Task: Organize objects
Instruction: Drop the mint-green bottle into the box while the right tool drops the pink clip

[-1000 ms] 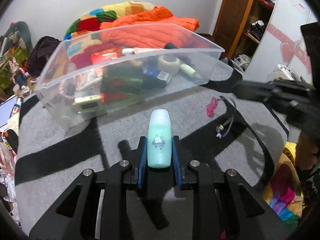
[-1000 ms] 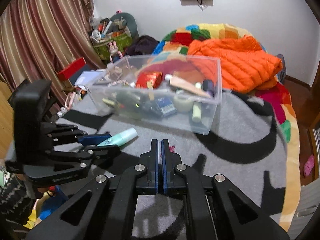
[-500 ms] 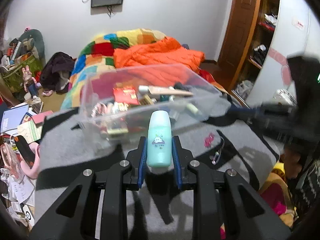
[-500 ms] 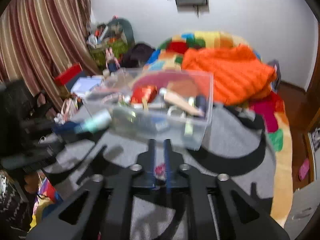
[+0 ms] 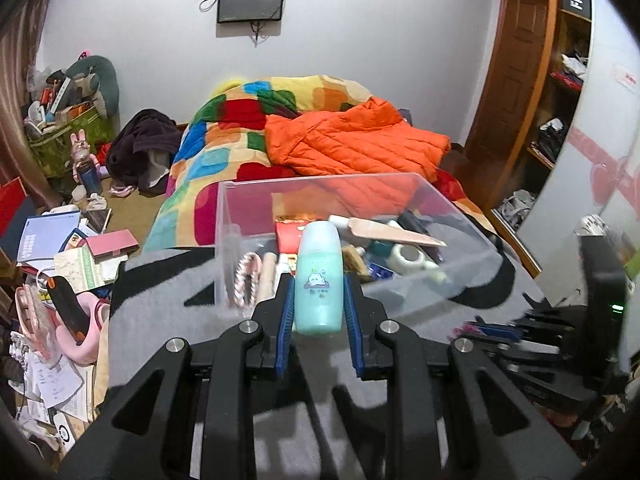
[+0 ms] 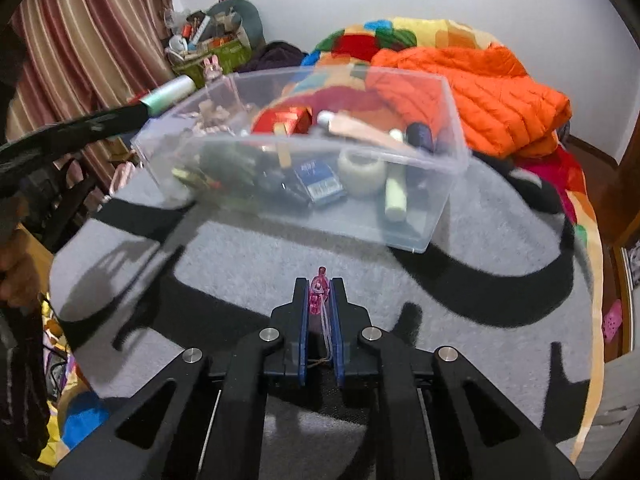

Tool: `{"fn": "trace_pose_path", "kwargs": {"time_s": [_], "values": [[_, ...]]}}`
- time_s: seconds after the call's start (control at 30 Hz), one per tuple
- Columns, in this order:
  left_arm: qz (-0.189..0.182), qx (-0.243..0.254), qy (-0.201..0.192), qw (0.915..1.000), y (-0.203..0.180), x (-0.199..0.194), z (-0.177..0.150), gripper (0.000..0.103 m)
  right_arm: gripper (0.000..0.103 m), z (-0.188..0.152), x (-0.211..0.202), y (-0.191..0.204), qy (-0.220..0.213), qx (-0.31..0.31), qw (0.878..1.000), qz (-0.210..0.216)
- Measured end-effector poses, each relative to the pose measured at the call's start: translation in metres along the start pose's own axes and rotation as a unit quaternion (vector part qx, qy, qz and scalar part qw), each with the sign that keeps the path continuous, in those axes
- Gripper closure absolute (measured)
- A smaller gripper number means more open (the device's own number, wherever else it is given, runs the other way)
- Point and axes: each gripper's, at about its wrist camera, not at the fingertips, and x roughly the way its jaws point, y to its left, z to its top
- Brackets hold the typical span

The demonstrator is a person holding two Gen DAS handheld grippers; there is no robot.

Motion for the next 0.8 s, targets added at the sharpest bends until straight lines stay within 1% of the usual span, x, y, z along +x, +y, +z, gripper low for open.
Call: {"fn": "trace_pose_path", "kwargs": {"time_s": [0.17, 0.3, 0.4, 0.53, 0.67, 0.8], "values": [[-0.004, -0.018, 0.019, 0.9996, 0.012, 0.02, 0.009, 0.079, 0.094, 0.016, -0.025, 0.004, -0.036, 0.002, 0.999, 0.01], [-0.006, -0.022, 0.028, 0.9993, 0.014, 0.029, 0.011, 0.079, 0.094, 0.04, -0.045, 0.005, -0.073, 0.006, 0.997, 0.017], [-0.007, -0.022, 0.034, 0.9992, 0.013, 0.033, 0.013, 0.079, 0.094, 0.062, -0.056, 0.008, -0.097, 0.0, 0.995, 0.012], [-0.019, -0.019, 0.042, 0.9987, 0.012, 0.039, 0.016, 0.079, 0.094, 0.089, -0.062, 0.015, -0.122, -0.013, 0.992, -0.002], [-0.023, -0.016, 0.037, 0.9989, 0.009, 0.036, 0.017, 0.079, 0.094, 0.114, -0.055, 0.018, -0.131, -0.014, 0.991, -0.017], [-0.02, -0.01, 0.031, 0.9993, 0.006, 0.031, 0.015, 0.079, 0.094, 0.128, -0.031, 0.017, -0.117, -0.006, 0.993, -0.024]]}}
